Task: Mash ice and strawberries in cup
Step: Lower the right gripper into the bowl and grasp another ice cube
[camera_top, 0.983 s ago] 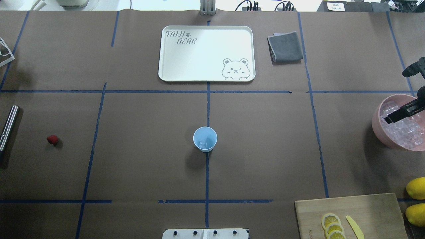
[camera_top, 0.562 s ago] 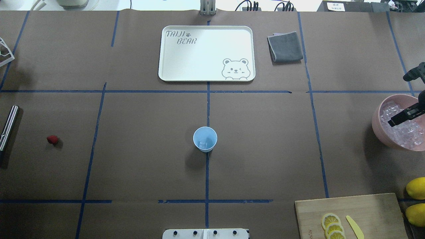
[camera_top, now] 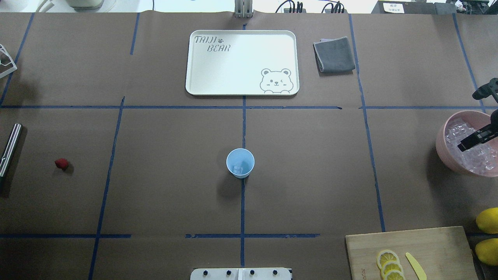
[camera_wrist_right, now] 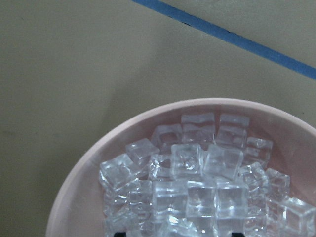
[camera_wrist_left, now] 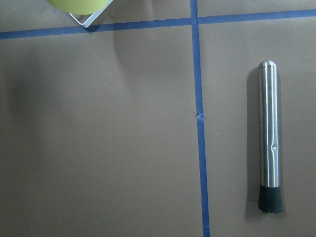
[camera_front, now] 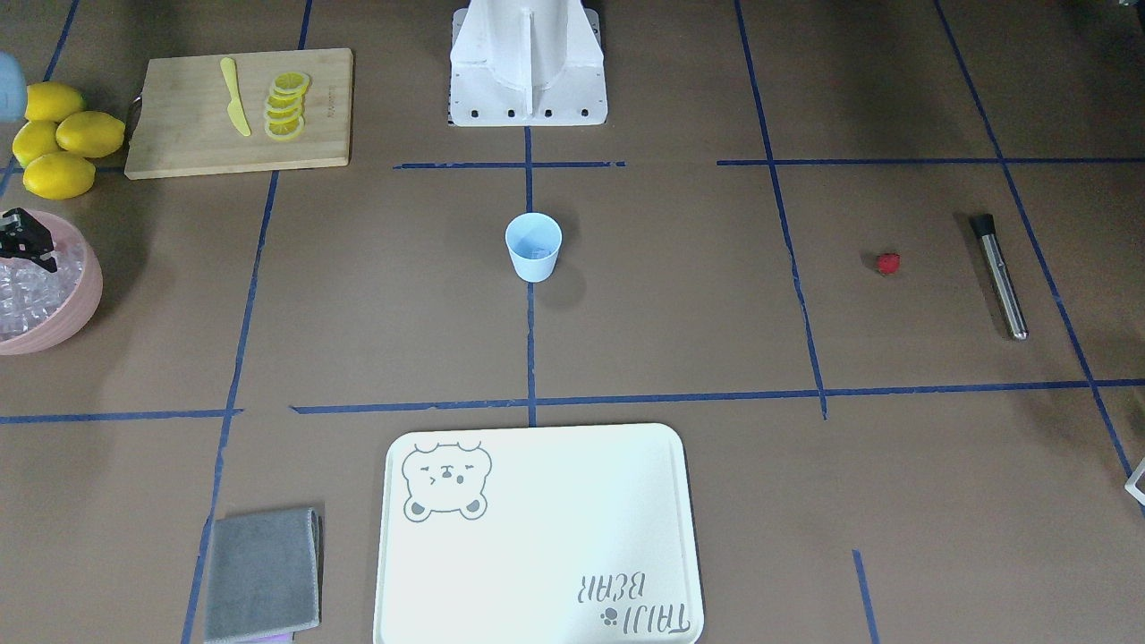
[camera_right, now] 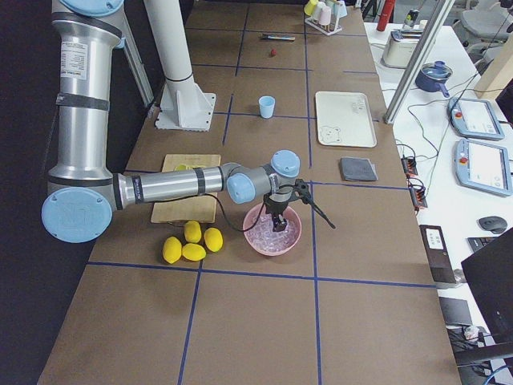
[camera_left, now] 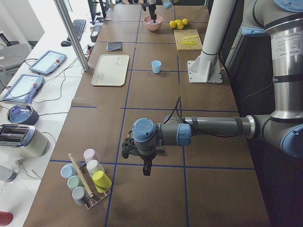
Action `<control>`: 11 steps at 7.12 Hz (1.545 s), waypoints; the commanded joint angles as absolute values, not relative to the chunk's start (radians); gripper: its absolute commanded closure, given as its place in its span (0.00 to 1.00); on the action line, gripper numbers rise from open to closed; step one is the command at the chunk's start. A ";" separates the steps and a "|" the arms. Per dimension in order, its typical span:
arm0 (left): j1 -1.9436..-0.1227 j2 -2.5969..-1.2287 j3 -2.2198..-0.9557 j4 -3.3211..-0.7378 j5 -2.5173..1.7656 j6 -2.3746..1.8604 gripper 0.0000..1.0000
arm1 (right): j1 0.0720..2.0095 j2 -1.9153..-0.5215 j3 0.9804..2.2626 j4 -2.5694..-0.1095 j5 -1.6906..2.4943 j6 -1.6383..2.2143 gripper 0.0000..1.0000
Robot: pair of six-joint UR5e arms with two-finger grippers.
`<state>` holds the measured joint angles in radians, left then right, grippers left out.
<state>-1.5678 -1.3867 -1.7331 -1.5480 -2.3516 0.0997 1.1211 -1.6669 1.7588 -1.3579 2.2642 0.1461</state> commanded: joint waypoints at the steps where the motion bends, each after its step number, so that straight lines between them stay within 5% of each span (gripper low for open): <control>1: -1.568 -1.387 -1.733 -1.549 -2.352 0.100 0.00 | 1.120 -1.666 1.755 -1.359 2.264 0.147 0.26; 8: -1.568 -1.387 -1.733 -1.549 -2.352 0.101 0.00 | 1.109 -1.669 1.755 -1.362 2.266 0.153 0.37; 9: -1.566 -1.387 -1.732 -1.551 -2.352 0.101 0.00 | 1.108 -1.669 1.749 -1.359 2.266 0.153 0.47; 11: -1.568 -1.387 -1.732 -1.551 -2.352 0.101 0.00 | 1.108 -1.663 1.744 -1.365 2.273 0.146 0.90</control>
